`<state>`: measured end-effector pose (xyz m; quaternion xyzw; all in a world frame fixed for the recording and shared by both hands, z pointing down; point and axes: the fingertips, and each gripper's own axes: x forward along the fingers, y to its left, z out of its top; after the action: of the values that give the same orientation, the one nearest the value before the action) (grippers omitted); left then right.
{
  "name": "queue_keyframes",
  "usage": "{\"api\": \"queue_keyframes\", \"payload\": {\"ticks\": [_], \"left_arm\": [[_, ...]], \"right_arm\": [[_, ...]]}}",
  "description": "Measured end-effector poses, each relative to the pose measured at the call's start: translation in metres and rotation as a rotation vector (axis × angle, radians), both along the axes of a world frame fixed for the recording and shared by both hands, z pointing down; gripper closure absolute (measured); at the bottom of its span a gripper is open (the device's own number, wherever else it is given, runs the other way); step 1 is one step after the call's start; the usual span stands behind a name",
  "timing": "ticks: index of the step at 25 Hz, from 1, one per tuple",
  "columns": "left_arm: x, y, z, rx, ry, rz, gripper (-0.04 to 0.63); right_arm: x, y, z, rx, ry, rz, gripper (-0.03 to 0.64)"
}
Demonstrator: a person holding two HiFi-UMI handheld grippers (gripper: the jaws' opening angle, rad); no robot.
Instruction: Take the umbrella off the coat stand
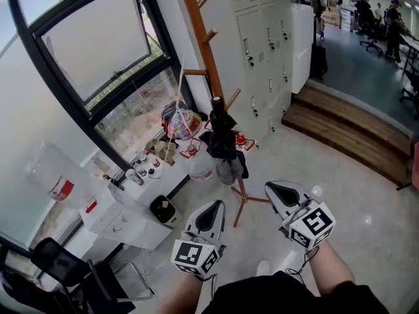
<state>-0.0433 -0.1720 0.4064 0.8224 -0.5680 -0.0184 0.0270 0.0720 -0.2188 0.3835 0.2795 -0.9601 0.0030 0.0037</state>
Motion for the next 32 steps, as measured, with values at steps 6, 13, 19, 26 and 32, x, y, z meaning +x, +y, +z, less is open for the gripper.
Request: {"api": "queue_keyframes", "payload": {"ticks": [6,13,19,26,32], "left_arm": [[0.005,-0.027,0.0,-0.003,-0.01,-0.032,0.577],[0.004,-0.052,0.005,-0.012,-0.013,-0.069,0.472],[-0.011,-0.075,0.007,-0.013,-0.048,-0.128,0.291],[-0.019,-0.105,0.008,-0.013,-0.07,-0.105,0.288],[-0.029,-0.135,0.007,-0.01,-0.08,-0.083,0.288]], "right_arm": [[0.006,-0.024,-0.001,-0.002,-0.002,-0.03,0.563],[0.007,-0.043,0.004,-0.009,-0.004,-0.058,0.563],[0.001,-0.053,0.007,-0.02,0.005,-0.07,0.563],[-0.002,-0.077,0.01,-0.022,0.009,-0.047,0.563],[-0.006,-0.097,0.012,-0.021,0.011,-0.013,0.563]]}}
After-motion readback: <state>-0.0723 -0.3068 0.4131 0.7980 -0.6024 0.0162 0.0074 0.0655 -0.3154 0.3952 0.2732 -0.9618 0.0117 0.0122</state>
